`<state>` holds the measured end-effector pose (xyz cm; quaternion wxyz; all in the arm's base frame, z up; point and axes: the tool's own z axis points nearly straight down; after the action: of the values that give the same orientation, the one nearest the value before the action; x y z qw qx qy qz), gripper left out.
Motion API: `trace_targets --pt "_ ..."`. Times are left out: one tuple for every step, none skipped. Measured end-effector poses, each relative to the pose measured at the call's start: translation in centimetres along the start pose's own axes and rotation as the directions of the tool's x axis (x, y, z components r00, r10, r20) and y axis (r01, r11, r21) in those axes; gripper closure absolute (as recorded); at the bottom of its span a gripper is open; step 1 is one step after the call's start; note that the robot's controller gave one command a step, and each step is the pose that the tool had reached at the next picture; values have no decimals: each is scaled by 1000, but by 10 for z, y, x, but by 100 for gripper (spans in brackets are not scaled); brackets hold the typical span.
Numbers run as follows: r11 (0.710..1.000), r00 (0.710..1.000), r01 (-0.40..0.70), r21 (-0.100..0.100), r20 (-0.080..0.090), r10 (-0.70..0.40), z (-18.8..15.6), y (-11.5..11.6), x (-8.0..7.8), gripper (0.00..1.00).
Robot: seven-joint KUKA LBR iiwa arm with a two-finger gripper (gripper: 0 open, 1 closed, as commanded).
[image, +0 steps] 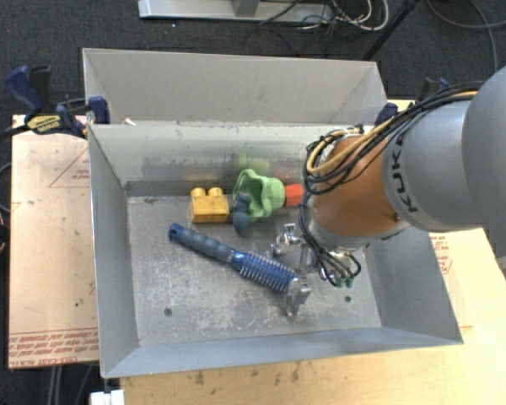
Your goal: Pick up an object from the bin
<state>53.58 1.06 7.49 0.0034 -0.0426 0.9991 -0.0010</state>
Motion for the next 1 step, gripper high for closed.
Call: trace_targets --pt "1000 1000 1 -2 3 -1 -1 1 -1 100"
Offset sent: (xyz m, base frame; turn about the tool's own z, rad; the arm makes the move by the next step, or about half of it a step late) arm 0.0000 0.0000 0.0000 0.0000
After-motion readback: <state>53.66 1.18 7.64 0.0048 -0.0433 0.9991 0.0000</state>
